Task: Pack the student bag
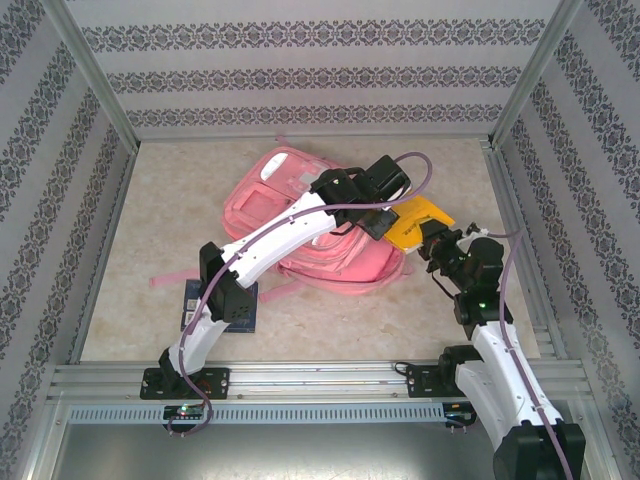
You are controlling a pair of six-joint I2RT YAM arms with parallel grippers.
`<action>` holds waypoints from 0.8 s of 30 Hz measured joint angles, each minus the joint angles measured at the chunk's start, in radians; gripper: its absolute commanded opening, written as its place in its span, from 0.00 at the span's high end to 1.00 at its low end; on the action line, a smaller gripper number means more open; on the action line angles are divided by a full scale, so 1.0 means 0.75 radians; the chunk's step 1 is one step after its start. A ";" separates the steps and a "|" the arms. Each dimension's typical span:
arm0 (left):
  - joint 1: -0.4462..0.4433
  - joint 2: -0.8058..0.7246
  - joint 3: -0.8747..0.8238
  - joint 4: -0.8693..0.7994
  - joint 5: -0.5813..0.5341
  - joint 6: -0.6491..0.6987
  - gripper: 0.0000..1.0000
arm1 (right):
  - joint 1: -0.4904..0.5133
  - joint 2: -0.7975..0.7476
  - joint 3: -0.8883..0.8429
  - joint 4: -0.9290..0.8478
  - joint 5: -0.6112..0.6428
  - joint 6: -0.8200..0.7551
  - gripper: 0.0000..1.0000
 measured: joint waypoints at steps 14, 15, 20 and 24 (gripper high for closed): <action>0.159 -0.334 -0.140 0.054 0.040 -0.072 1.00 | 0.140 -0.226 -0.226 -0.017 -0.011 -0.155 1.00; 0.175 -0.378 -0.140 0.054 0.037 -0.076 1.00 | 0.170 -0.234 -0.251 -0.028 -0.007 -0.173 1.00; 0.209 -0.457 -0.125 0.033 0.021 -0.081 1.00 | 0.313 -0.227 -0.299 -0.038 0.023 -0.267 1.00; 0.210 -0.441 -0.125 0.026 0.033 -0.081 1.00 | 0.377 -0.173 -0.297 -0.004 0.037 -0.331 1.00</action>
